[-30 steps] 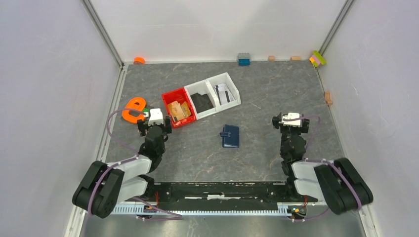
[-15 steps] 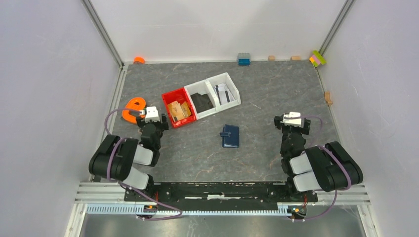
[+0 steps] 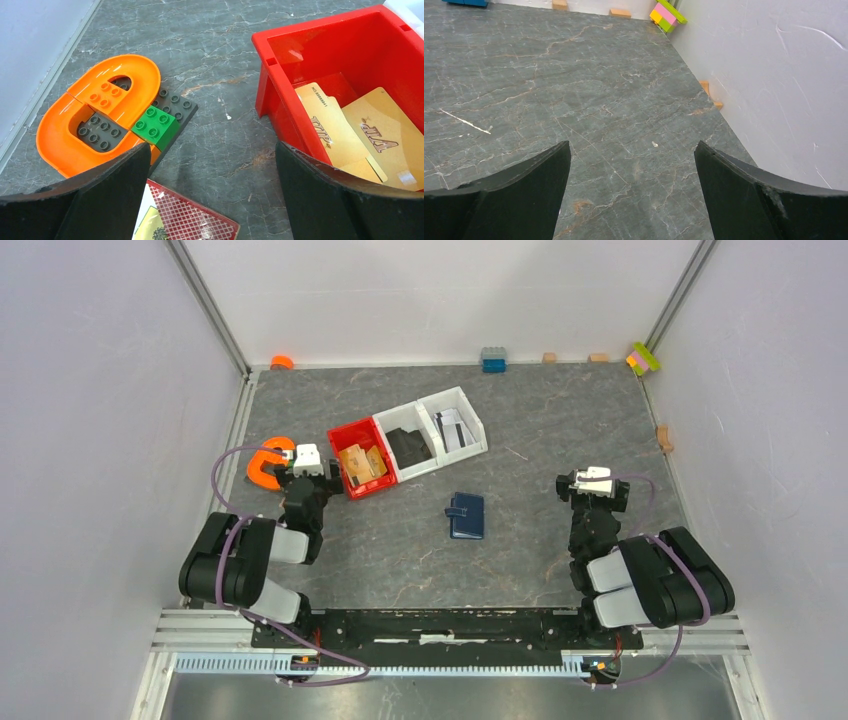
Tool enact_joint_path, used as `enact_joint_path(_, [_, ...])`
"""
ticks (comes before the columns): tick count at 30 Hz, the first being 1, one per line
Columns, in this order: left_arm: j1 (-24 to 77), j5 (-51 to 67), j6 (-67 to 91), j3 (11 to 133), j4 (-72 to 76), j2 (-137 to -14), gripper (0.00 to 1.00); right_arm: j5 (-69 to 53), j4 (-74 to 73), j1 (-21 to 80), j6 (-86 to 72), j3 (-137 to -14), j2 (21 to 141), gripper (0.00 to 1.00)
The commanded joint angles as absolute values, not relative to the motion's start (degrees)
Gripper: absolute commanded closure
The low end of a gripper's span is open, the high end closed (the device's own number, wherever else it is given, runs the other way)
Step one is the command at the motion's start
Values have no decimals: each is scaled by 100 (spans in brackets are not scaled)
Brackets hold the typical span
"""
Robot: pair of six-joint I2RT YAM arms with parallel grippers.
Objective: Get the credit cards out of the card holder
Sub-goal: Reset both arms
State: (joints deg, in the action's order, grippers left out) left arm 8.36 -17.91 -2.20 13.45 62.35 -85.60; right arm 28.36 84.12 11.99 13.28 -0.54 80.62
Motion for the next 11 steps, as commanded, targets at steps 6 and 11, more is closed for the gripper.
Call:
enact_joint_path(6, [795,-1852,-59,1481,6261,-8487,0,2819,8791,1176,1282,727,7996,2])
enact_joint_path(11, [668,-1623,-60,1540,6120,-8481,0,2819,8793,1185,1277,722,7995,2])
